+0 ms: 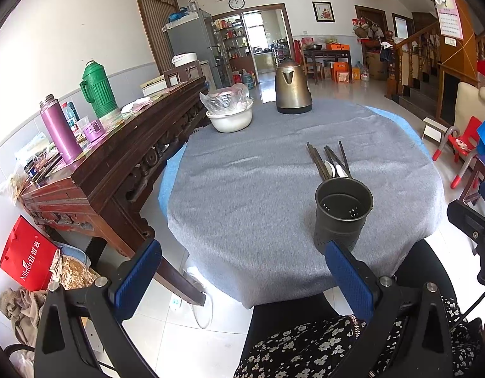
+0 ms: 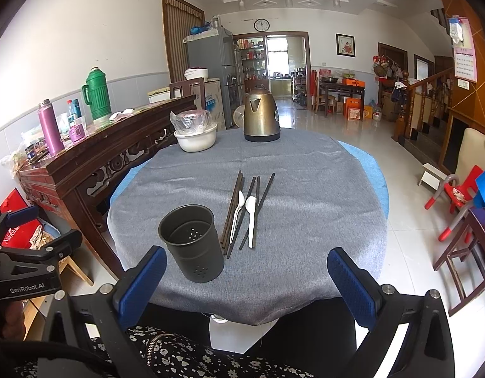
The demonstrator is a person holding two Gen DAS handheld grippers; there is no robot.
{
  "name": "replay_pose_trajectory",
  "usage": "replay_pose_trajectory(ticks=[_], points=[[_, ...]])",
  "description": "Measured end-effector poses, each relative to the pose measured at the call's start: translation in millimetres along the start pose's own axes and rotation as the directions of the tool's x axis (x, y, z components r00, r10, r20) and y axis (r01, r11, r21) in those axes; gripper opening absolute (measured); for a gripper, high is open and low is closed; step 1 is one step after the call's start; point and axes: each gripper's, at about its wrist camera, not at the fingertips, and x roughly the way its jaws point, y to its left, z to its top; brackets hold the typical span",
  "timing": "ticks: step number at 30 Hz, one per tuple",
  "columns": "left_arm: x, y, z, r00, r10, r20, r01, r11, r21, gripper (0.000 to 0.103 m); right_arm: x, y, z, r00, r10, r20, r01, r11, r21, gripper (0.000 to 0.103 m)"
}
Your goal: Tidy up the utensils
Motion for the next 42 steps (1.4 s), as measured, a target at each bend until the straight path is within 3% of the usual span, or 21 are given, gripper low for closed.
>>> replay_pose_trajectory(ticks=[15, 18, 22, 25, 27, 30, 32, 35, 37, 40, 42], points=[[5, 0, 0, 1.000, -0.007, -0.005, 0.007, 1.000, -0.003, 0.103, 10, 4, -8, 1.000, 0.002, -0.002, -0.002, 1.000, 0.000, 0.103], [11, 5, 6, 0.999, -0.036, -0.018, 0.036, 0.999, -0.018, 0.103, 10, 1, 1, 1.000, 0.016, -0.005, -0.016, 1.000, 0.002, 0.103], [36, 24, 29, 0.988, -0.145, -0.055, 0.140, 0.986, -0.087, 0.103, 11, -7, 19, 0.999, 0.039, 0.004, -0.039, 0.999, 0.001, 0.103], [66, 37, 57, 0.967, -0.243, -0.076, 0.230, 0.962, -0.147, 0.103, 19, -18, 42, 0.997, 0.083, 0.008, -0.083, 0.996, 0.034, 0.103], [88, 42, 74, 0.958, -0.271, -0.091, 0.254, 0.953, -0.165, 0.103, 29, -28, 59, 0.995, 0.098, 0.014, -0.099, 0.993, 0.057, 0.103], [132, 49, 95, 0.943, -0.310, -0.123, 0.281, 0.937, -0.208, 0.103, 62, -45, 83, 0.990, 0.133, -0.039, -0.128, 0.986, 0.103, 0.103], [168, 50, 107, 0.917, -0.359, -0.171, 0.312, 0.916, -0.251, 0.098, 95, -59, 96, 0.985, 0.145, -0.091, -0.131, 0.980, 0.150, 0.102], [210, 43, 116, 0.880, -0.420, -0.223, 0.351, 0.890, -0.291, 0.081, 142, -71, 108, 0.975, 0.177, -0.137, -0.148, 0.969, 0.197, 0.087], [241, 33, 123, 0.853, -0.451, -0.262, 0.372, 0.878, -0.301, 0.067, 185, -80, 117, 0.967, 0.181, -0.179, -0.137, 0.963, 0.234, 0.071], [277, 11, 133, 0.819, -0.481, -0.312, 0.398, 0.869, -0.295, 0.058, 242, -91, 122, 0.949, 0.205, -0.240, -0.129, 0.946, 0.297, 0.057], [305, -6, 142, 0.782, -0.517, -0.348, 0.432, 0.852, -0.295, 0.053, 281, -99, 121, 0.929, 0.229, -0.290, -0.120, 0.930, 0.348, 0.047]])
